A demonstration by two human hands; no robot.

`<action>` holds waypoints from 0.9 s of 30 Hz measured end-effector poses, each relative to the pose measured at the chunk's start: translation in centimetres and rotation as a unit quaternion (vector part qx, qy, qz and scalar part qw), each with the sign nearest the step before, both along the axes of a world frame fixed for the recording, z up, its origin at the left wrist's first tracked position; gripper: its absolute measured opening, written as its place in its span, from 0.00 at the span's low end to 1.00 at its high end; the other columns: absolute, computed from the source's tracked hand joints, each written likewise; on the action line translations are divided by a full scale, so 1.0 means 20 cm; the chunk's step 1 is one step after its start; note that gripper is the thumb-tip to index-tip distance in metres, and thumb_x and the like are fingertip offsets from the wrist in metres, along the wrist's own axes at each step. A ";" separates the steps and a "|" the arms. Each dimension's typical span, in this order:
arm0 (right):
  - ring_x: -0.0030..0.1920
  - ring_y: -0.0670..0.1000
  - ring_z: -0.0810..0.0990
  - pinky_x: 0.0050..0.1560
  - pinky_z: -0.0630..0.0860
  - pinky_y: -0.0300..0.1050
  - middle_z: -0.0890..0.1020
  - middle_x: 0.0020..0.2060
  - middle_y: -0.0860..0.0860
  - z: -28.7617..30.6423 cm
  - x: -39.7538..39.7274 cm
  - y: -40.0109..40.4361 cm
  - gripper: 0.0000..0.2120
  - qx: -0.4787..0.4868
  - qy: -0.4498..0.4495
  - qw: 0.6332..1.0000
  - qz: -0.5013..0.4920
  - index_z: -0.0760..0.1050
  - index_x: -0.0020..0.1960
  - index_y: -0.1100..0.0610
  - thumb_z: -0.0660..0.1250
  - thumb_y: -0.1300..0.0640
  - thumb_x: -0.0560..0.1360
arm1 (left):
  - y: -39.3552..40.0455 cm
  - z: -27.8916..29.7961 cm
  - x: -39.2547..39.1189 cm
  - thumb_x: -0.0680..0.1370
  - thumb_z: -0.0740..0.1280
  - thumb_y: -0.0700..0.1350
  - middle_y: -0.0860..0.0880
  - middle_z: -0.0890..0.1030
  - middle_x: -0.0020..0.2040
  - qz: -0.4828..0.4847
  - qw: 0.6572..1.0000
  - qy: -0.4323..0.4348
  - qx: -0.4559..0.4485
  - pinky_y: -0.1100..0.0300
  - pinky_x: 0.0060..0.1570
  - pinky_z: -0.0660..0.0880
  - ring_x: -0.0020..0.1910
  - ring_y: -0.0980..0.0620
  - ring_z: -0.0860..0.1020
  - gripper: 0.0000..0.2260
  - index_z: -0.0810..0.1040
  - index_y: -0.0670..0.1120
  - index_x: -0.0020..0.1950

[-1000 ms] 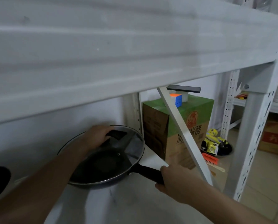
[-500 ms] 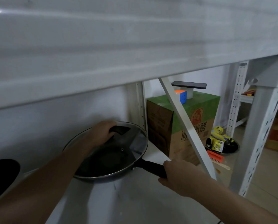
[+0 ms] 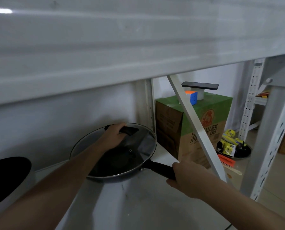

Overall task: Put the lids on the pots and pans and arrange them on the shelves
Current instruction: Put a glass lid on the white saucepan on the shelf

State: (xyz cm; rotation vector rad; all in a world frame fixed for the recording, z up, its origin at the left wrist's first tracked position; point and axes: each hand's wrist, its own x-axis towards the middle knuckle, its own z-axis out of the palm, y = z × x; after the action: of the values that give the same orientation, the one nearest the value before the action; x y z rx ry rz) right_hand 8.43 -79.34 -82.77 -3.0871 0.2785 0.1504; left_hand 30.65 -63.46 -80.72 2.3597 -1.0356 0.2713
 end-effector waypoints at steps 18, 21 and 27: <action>0.66 0.52 0.70 0.64 0.71 0.47 0.70 0.68 0.50 0.35 -0.05 0.27 0.27 0.115 -0.174 0.965 0.157 0.60 0.72 0.51 0.62 0.46 0.76 | 0.65 0.41 -0.69 0.66 0.56 0.67 0.50 0.69 0.71 0.205 0.959 -0.001 0.196 0.60 0.67 0.63 0.70 0.50 0.67 0.37 0.66 0.51 0.72; 0.69 0.50 0.68 0.67 0.68 0.47 0.68 0.71 0.47 0.41 -0.09 0.39 0.28 0.127 -0.201 0.949 0.207 0.59 0.74 0.51 0.62 0.47 0.76 | 0.84 0.45 -0.96 0.70 0.60 0.64 0.54 0.70 0.70 0.219 0.957 -0.001 0.191 0.64 0.63 0.65 0.67 0.53 0.69 0.30 0.66 0.54 0.70; 0.71 0.49 0.65 0.68 0.63 0.42 0.67 0.72 0.48 0.47 -0.18 0.66 0.30 0.157 -0.202 0.930 0.264 0.60 0.74 0.51 0.64 0.45 0.75 | 1.24 0.45 -1.36 0.73 0.65 0.58 0.55 0.69 0.72 0.292 0.938 -0.023 0.188 0.67 0.64 0.65 0.67 0.55 0.72 0.30 0.64 0.52 0.73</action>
State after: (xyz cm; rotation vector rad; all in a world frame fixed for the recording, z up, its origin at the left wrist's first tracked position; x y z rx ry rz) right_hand 4.86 -66.17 -73.43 -2.7016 -0.5402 -0.3860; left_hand 3.48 -38.69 -71.73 2.9895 -0.3961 0.3690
